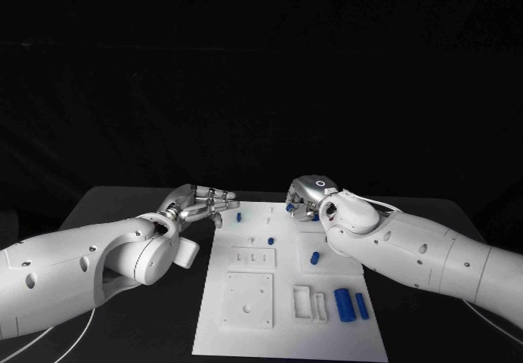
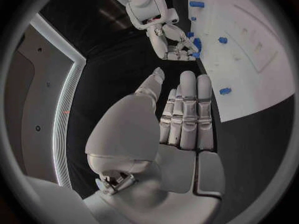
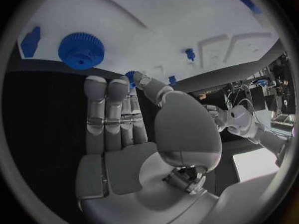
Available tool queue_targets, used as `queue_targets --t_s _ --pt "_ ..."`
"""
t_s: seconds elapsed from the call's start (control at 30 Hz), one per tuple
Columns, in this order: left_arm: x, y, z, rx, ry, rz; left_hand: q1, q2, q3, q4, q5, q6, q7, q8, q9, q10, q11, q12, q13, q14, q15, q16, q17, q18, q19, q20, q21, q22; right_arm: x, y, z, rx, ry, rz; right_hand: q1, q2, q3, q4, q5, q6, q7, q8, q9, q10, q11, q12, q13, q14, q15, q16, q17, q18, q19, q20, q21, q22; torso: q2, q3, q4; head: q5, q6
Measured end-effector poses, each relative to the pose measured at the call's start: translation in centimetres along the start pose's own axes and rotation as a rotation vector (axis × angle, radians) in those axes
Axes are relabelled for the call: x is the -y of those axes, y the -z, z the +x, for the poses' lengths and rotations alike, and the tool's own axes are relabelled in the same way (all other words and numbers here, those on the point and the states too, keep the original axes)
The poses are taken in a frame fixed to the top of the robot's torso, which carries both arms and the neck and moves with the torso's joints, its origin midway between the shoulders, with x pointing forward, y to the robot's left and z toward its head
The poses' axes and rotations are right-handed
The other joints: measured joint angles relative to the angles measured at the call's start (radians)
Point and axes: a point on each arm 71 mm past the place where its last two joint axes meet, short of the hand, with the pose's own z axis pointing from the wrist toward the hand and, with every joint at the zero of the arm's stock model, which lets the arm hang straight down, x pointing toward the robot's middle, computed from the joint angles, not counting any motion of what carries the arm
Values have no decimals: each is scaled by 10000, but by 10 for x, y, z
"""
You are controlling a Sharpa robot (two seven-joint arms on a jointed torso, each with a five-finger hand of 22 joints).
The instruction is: Assemble the parts on the task board
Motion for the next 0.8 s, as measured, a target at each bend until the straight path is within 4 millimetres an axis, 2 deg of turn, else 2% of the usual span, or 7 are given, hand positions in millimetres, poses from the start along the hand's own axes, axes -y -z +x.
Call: queue_targets --t_s 0.4,0.47,0.67,0.8 --pt "1 -3 5 -129 16 22 -68 68 -139 83 0 1 1 0 0 39 -40 0 -1 0 0 0 -9 -7 0 0 72 -58 -13 -9 -7 508 -194 -29 -2 -3 11 13 -74 -1 -2 -24 0 0 0 1 2 0 0 0 16 -73 37 -36 -224 383 81 -30 109 -65 -42" --pt "1 -3 6 -152 20 29 -79 79 -171 115 0 -180 46 0 -20 -66 9 0 -1 0 0 0 -36 -7 0 0 72 -89 -15 -11 -7 517 -210 -49 -3 -3 11 13 -74 -1 -3 -18 0 0 0 1 2 1 1 0 16 -76 104 -33 -261 440 97 -36 130 -66 -43" --pt "1 -4 7 -208 26 34 -79 79 -178 194 0 -302 91 0 -47 -305 92 0 -2 -1 0 0 -88 137 -27 28 72 -162 -20 -14 -6 507 -234 -96 -2 -5 11 13 -44 -2 -4 -13 0 16 -16 3 6 1 1 0 16 -76 104 -33 -318 538 154 -52 221 -99 -46" --pt "1 -5 7 -231 28 34 -79 79 -174 202 0 -312 81 0 -46 -305 92 0 -2 0 0 0 -89 145 -35 36 72 -177 -22 -15 -5 486 -242 -110 23 -31 11 13 -44 -18 -19 -10 0 16 -16 11 7 1 1 0 15 -76 104 -33 -318 612 189 -65 275 -117 -79"
